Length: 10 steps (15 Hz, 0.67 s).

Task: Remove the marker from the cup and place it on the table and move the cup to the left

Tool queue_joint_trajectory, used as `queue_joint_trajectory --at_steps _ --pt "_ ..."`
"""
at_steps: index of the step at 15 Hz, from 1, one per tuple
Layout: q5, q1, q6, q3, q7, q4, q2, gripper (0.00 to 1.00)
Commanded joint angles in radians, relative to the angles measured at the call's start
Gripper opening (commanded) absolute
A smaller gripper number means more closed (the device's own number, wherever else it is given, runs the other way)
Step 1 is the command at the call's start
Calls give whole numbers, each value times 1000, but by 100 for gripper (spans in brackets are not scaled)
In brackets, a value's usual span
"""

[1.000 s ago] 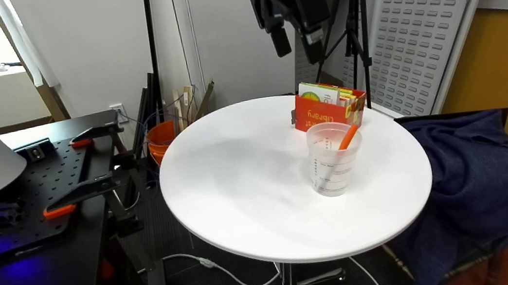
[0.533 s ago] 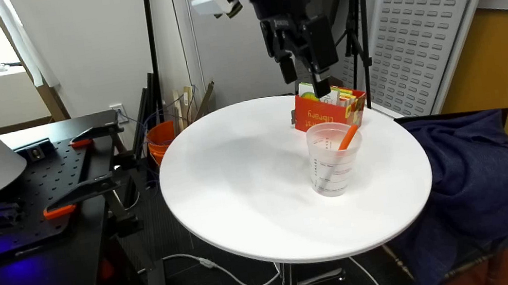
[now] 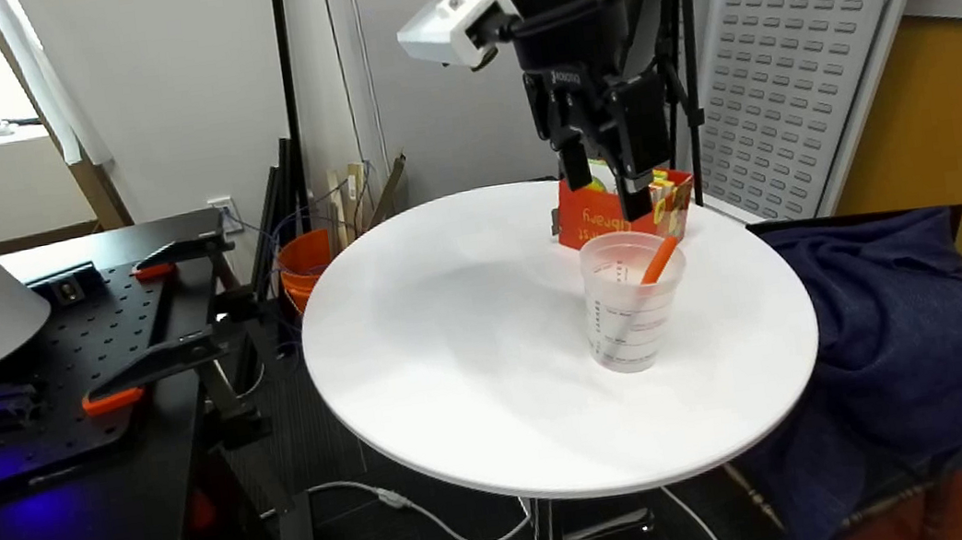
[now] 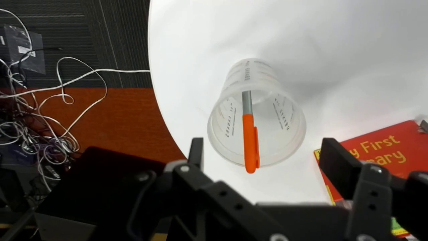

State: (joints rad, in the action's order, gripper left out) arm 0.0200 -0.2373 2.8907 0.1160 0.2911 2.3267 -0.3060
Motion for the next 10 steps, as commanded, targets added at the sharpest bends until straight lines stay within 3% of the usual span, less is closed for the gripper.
queue_joint_trajectory --at_steps 1,10 --pt "-23 -38 -2 -44 36 -58 -55 87" --pt "13 -57 22 -79 60 -120 -147 78"
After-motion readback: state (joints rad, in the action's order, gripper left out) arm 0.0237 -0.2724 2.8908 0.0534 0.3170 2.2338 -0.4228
